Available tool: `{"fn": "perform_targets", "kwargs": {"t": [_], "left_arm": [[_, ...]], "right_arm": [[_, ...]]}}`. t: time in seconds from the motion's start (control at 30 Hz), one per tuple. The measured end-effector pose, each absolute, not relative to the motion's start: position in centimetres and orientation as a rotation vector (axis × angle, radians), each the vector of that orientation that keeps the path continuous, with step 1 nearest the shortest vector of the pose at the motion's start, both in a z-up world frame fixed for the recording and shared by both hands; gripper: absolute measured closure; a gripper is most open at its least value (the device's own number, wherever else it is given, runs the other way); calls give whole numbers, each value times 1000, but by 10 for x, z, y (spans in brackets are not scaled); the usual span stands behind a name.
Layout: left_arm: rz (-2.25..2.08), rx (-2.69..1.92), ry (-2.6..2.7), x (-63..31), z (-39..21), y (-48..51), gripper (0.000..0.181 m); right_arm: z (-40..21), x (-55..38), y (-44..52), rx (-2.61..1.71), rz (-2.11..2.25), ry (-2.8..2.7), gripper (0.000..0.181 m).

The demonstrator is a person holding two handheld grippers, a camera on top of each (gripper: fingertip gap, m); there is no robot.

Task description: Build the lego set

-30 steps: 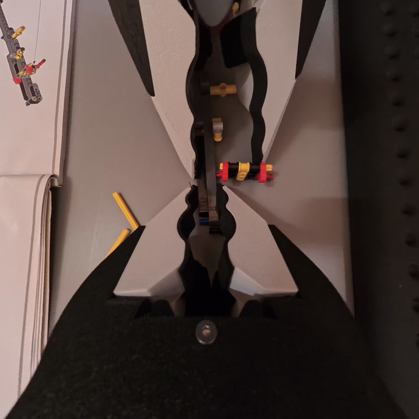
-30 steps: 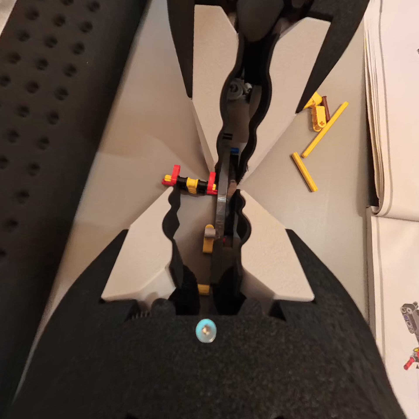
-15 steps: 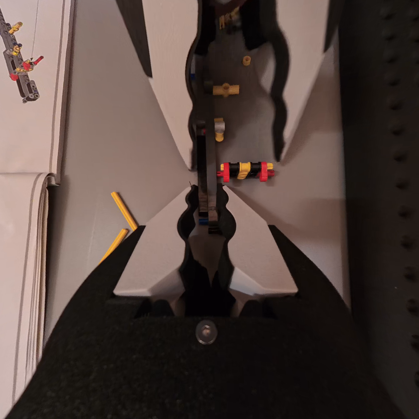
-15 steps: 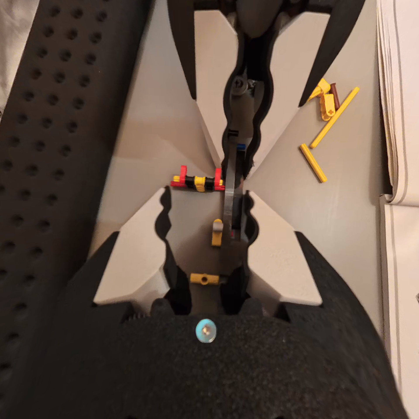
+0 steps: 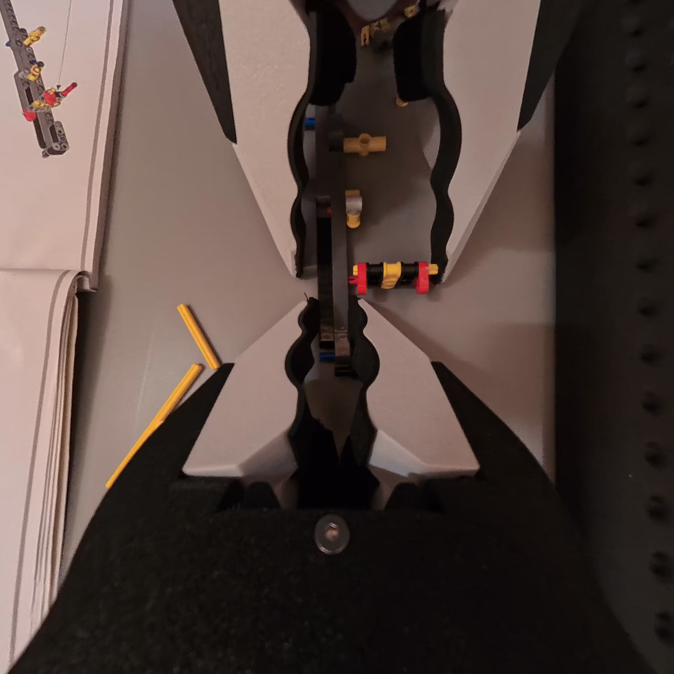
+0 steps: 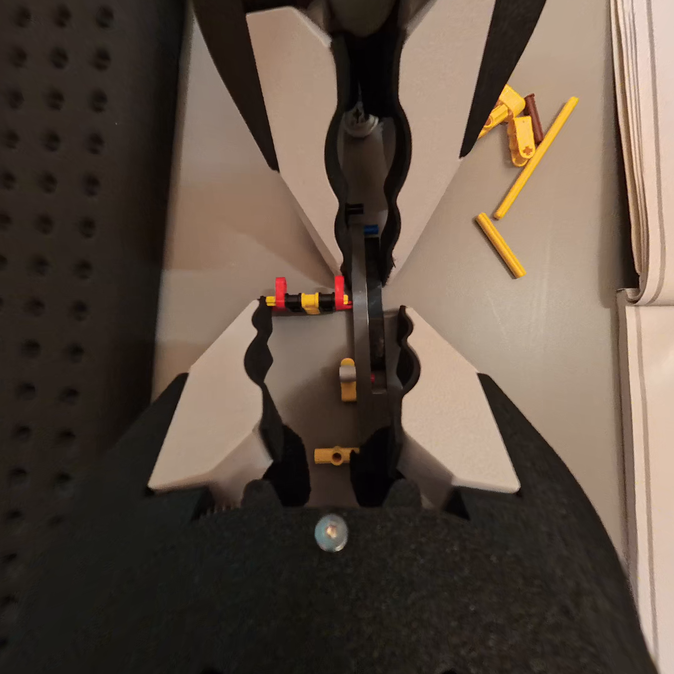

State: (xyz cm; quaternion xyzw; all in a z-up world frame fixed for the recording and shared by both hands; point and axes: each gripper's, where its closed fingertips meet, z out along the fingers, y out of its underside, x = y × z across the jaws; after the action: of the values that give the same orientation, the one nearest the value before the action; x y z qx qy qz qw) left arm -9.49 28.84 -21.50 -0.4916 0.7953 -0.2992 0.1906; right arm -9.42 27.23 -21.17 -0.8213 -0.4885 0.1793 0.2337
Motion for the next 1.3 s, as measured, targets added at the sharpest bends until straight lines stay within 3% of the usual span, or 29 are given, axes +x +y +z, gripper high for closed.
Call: {"fn": "perform_targets", "kwargs": {"t": [0.37,0.47,0.67,0.73,0.83,1.0,1.3], "left_arm": [[-861,-1369,2254,-95,-215,290,167],[-884,-1422,2221,-94,-215,290,167],[-933,-1566,2152,-94,-213,288,167],[-1023,-1663,2123,-96,-210,287,167],[-1217,-1840,2010,-93,-202,285,167],[-1373,-1964,1858,-88,-193,285,167],[-1399,-1776,1856,-80,-173,266,167]], "right_arm": [[-212,-92,272,-2205,485,-1350,111],[-216,-89,269,-2247,344,-1371,90],[-176,-76,277,-2126,-26,-1061,108],[-165,-74,269,-2104,-102,-877,133],[-159,-84,253,-2081,-75,-642,131],[-169,-75,254,-2151,-157,-278,154],[-165,-71,260,-2127,-141,-240,172]]}}
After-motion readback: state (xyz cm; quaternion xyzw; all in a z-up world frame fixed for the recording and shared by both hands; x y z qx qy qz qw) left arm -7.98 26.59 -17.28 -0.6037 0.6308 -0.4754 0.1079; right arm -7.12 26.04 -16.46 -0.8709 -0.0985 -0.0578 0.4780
